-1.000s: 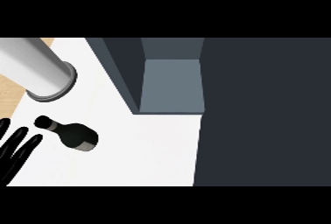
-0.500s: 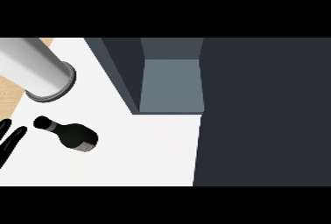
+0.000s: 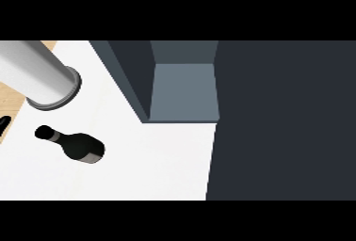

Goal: Pick up the wine, place it into the cabinet and close the cabinet

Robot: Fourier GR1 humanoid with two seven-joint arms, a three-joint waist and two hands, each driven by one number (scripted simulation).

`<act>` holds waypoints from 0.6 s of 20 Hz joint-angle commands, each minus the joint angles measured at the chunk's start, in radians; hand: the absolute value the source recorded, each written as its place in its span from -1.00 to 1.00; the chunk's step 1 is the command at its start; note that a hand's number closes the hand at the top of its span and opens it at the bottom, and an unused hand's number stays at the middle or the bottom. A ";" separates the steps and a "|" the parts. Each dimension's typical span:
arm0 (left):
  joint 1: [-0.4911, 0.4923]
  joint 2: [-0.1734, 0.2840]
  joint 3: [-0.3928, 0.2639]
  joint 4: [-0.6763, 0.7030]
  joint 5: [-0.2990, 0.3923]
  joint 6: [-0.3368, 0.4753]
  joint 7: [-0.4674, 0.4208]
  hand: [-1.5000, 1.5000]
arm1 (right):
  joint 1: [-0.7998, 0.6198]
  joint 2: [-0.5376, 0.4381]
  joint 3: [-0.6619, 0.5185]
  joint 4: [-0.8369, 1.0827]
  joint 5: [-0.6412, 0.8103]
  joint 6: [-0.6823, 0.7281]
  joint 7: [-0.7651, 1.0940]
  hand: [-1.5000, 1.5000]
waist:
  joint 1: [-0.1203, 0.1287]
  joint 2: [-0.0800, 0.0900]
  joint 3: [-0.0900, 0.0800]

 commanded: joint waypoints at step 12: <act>-0.116 0.021 0.068 0.438 -0.189 -0.181 -0.164 -1.00 | -0.028 0.006 -0.043 -0.082 -0.067 0.006 0.053 -1.00 | 0.000 0.001 0.000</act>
